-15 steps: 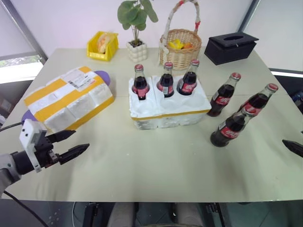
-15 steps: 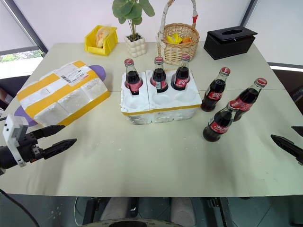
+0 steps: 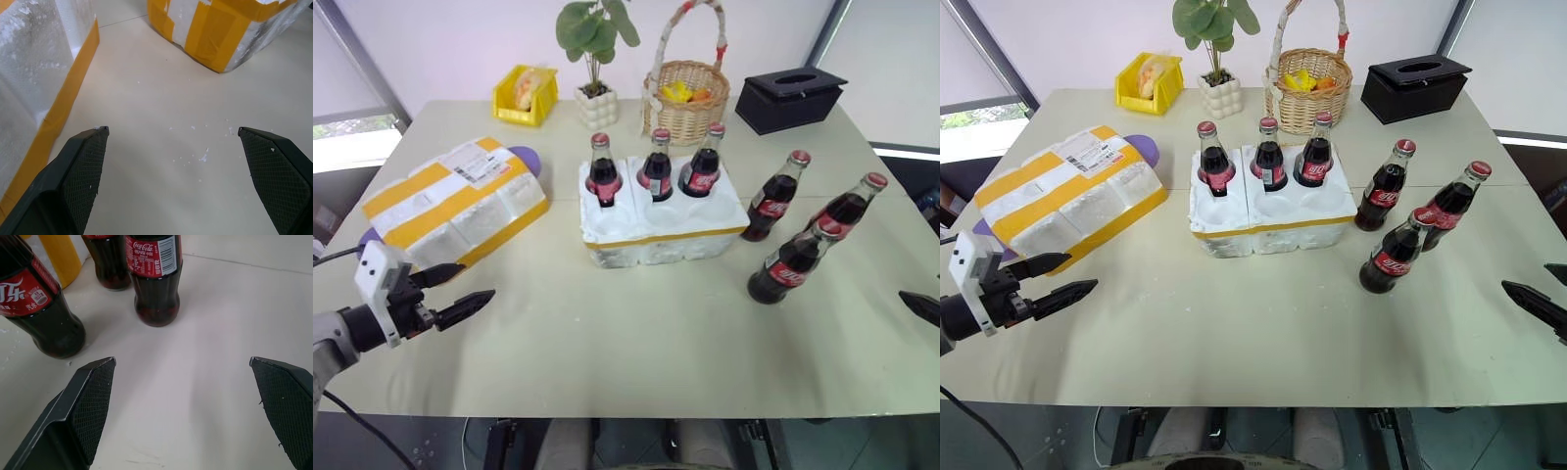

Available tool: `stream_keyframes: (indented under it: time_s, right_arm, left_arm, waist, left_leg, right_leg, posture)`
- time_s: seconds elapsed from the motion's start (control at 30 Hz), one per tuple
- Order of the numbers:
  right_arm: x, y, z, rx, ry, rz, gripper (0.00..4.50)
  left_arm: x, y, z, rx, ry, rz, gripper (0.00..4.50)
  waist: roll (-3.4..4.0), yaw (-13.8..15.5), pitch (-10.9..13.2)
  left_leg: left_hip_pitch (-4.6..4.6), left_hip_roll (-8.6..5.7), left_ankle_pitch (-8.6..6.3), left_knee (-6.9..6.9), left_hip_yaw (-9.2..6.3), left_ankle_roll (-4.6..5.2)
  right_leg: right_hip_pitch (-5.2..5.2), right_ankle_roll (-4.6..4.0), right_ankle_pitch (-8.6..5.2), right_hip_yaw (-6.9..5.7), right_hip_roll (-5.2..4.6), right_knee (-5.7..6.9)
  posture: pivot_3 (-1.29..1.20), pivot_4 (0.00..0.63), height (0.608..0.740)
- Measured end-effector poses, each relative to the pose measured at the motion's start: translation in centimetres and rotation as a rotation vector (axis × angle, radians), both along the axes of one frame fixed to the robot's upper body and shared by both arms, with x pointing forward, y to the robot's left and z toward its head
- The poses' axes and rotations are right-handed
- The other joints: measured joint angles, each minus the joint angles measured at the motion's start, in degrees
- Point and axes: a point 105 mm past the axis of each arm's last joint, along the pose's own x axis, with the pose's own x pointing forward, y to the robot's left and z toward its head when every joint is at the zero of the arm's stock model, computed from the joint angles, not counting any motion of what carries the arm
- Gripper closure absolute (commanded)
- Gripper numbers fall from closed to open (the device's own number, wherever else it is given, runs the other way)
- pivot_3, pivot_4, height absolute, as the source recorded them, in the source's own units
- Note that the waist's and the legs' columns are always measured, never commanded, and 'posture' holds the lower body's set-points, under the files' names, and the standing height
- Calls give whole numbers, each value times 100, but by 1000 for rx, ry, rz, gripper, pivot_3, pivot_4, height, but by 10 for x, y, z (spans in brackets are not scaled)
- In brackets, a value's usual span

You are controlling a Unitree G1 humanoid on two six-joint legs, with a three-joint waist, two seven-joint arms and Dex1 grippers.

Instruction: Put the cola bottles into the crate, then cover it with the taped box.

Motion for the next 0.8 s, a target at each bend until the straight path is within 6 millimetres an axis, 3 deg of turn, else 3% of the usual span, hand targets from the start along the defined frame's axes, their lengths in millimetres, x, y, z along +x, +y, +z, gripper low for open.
stream_keyframes:
  time_s: [0.4, 0.6, 0.7, 0.8]
  right_arm:
    - [-2, 5, 3, -12, 3, 28, 0]
    - [-12, 8, 6, -13, 1, 20, 0]
    - [-20, 22, 3, 18, 15, 54, 0]
    - [-26, 50, 3, 74, 14, 132, 0]
  left_arm:
    - [11, -9, 7, 24, -37, -44, 61]
    - [13, -21, 5, 31, -4, -136, 61]
    - [17, -30, 16, 47, -10, -217, 61]
    - [20, -44, 31, 59, -24, -342, 61]
  waist:
    - [-3, 3, -1]
    - [-11, 22, 0]
    - [-10, 50, -1]
    - [-10, 96, -1]
  left_leg:
    - [0, 1, 0, -1, 2, 0]
    - [0, 3, 0, -2, 1, 0]
    - [1, 3, 0, 1, 1, 0]
    - [3, 7, 0, 2, 3, 0]
  right_leg:
    - [-1, -1, 1, 3, 2, 3]
    - [-3, -1, 1, 4, 6, 5]
    - [-4, 3, -2, 5, 6, 10]
    - [-5, 7, -4, 7, 8, 13]
  posture:
    - [0, 150, 740]
    - [0, 150, 740]
    - [0, 150, 740]
    - [0, 150, 740]
